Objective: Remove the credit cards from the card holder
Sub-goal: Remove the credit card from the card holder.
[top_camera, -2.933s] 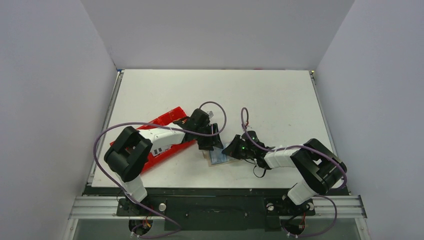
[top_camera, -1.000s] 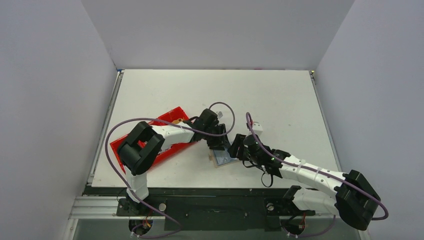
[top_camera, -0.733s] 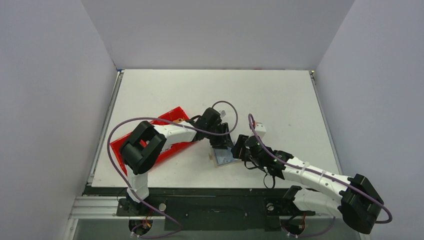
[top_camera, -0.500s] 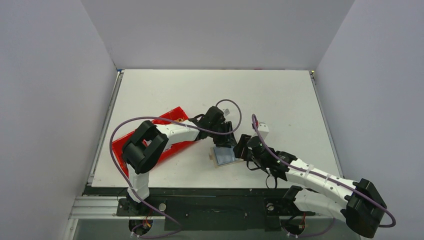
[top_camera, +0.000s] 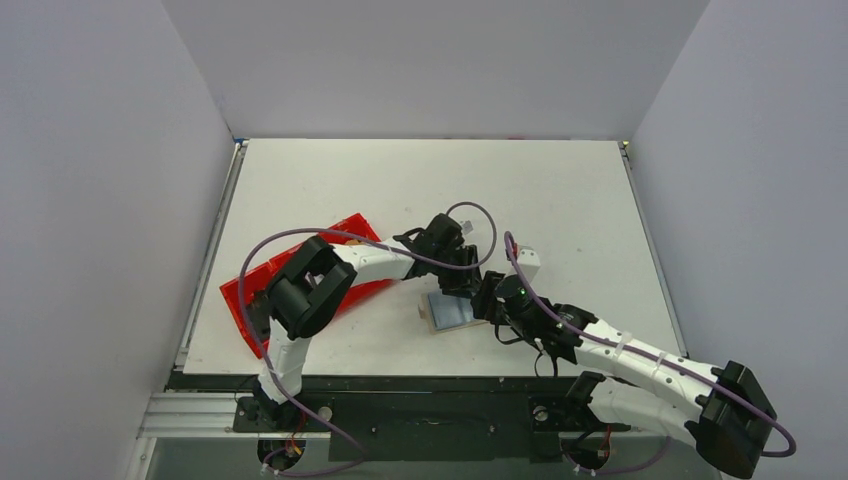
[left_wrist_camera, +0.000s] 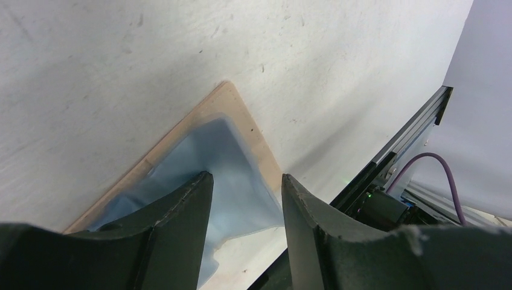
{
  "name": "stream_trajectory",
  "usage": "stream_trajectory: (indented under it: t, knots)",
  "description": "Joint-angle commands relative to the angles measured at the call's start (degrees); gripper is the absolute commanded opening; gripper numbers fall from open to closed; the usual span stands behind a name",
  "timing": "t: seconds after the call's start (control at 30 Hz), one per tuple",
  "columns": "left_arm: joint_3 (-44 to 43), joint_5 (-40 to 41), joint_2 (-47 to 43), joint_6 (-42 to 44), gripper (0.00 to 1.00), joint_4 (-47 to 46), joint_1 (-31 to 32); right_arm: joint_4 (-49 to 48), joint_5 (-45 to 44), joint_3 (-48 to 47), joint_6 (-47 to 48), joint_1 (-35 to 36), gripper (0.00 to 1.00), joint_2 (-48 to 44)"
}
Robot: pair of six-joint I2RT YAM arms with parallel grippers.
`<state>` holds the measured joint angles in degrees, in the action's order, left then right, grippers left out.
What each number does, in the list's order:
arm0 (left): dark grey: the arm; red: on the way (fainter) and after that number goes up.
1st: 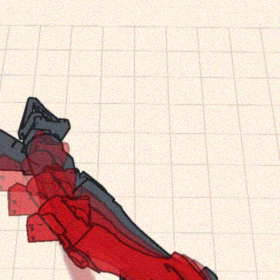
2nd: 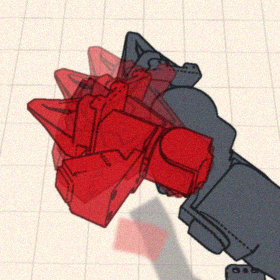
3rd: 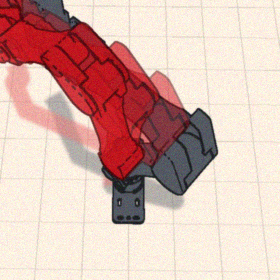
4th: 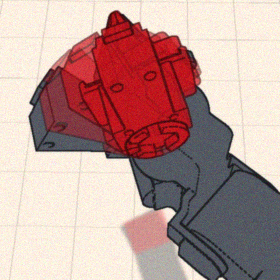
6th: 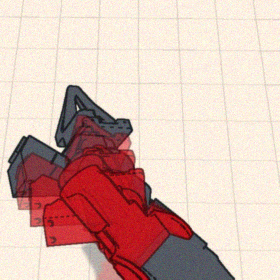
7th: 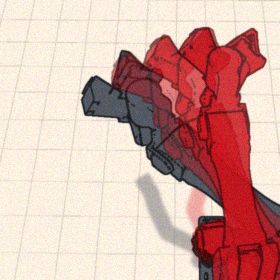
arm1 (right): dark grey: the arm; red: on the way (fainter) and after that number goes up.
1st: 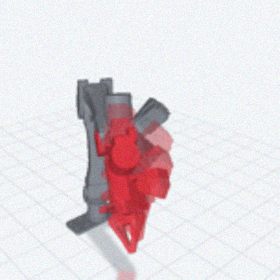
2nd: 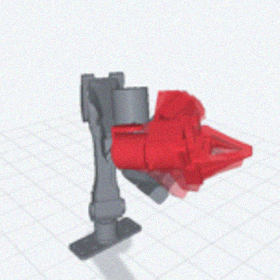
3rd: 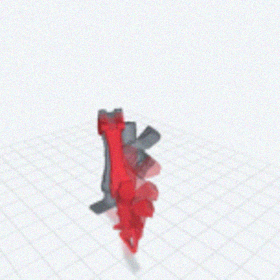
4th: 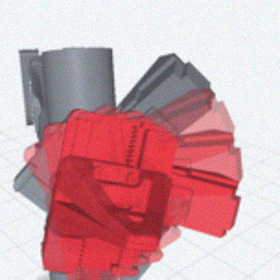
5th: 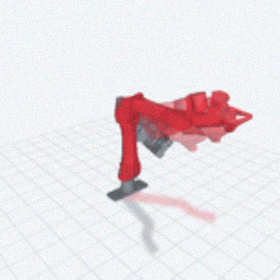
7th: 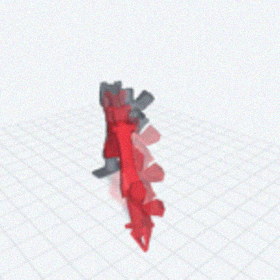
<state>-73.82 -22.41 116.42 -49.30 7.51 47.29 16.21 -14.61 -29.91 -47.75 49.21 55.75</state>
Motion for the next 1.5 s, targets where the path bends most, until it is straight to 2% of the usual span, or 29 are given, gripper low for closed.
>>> stream_trajectory:
  t: [0.0,0.2,0.5,0.83,1.1,1.3,1.37,1.43,1.47]
  knots:
    - [-4.46,-1.66,2.06,0.17,0.44,-0.42,0.83,0.45,-2.41,-2.81,0.37,0.4,0.48,-1.32]
    - [-6.1,-1.98,1.99,1.16,0.51,0.83,0.62,1.31,-2.41,-3.84,0.94,0.79,0.47,-0.33]
    - [-6.66,0.59,-6.44,3.97,0.61,6.05,-3.74,2.69,-4.64,-9.71,3.17,5.41,0.44,6.68]
    - [5.5,4.12,-21.63,5.66,0.62,8.35,-13.46,2.81,-4.44,-19.14,6.91,8.77,0.43,23.42]
    - [14.03,4.57,-30.18,5.7,0.62,8.81,-15.91,1.08,-4.58,-20.06,8.24,8.07,0.45,31.86]
    - [17.02,3.95,-32.55,5.57,0.62,8.51,-16.92,-0.18,-3.82,-20.14,7.84,8.07,0.47,35.6]
    - [17.56,3.68,-32.88,5.61,0.62,8.48,-16.99,-0.46,-3.68,-19.93,7.46,8.09,0.45,36.26]
    - [18.02,3.55,-33.04,5.62,0.62,8.42,-16.99,-0.79,-3.41,-19.42,6.84,8.05,0.38,36.57]
    - [18.19,3.53,-33.16,5.62,0.62,8.3,-16.99,-1.03,-3.23,-18.96,6.64,8.02,0.29,36.46]
